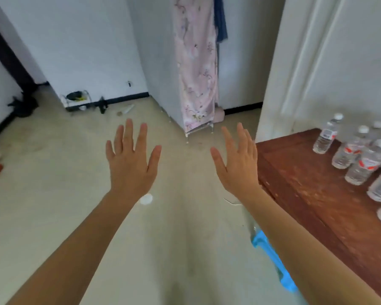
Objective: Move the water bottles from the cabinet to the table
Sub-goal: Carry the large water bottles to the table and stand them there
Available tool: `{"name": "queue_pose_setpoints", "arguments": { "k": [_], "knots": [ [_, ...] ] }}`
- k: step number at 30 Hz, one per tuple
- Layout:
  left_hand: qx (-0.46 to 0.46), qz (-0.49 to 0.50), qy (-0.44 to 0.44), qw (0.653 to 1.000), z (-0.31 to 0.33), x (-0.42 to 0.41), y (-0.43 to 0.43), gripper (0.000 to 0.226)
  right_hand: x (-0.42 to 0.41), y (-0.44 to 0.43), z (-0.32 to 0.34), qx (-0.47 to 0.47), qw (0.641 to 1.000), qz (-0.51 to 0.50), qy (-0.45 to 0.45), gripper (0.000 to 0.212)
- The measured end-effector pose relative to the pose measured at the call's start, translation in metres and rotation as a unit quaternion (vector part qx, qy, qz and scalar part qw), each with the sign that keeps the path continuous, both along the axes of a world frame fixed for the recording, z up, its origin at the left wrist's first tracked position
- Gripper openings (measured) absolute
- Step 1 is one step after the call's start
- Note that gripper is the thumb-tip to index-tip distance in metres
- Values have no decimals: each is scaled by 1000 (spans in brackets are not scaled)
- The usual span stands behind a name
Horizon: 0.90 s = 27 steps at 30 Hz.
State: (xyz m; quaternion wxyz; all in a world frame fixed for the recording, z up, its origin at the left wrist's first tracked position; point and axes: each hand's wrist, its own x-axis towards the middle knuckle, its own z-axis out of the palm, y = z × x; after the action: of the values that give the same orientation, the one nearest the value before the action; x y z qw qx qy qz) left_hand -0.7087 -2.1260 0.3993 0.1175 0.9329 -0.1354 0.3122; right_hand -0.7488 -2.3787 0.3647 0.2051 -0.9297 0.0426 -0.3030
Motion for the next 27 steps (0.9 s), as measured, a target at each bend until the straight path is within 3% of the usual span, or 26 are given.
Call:
{"name": "queue_pose_setpoints", "arguments": {
  "k": [6, 12, 19, 27],
  "knots": [
    [2, 108, -12, 994, 18, 44, 171, 65, 106, 165, 34, -91, 986, 120, -71, 61],
    [29, 193, -17, 981, 35, 98, 325, 66, 208, 331, 56, -113, 968, 188, -118, 60],
    [30, 289, -13, 957, 29, 148, 450, 65, 301, 477, 48, -105, 947, 270, -142, 62],
    [29, 419, 28, 907, 13, 255, 594, 68, 470, 660, 16, -62, 911, 386, -132, 63]
  ]
}}
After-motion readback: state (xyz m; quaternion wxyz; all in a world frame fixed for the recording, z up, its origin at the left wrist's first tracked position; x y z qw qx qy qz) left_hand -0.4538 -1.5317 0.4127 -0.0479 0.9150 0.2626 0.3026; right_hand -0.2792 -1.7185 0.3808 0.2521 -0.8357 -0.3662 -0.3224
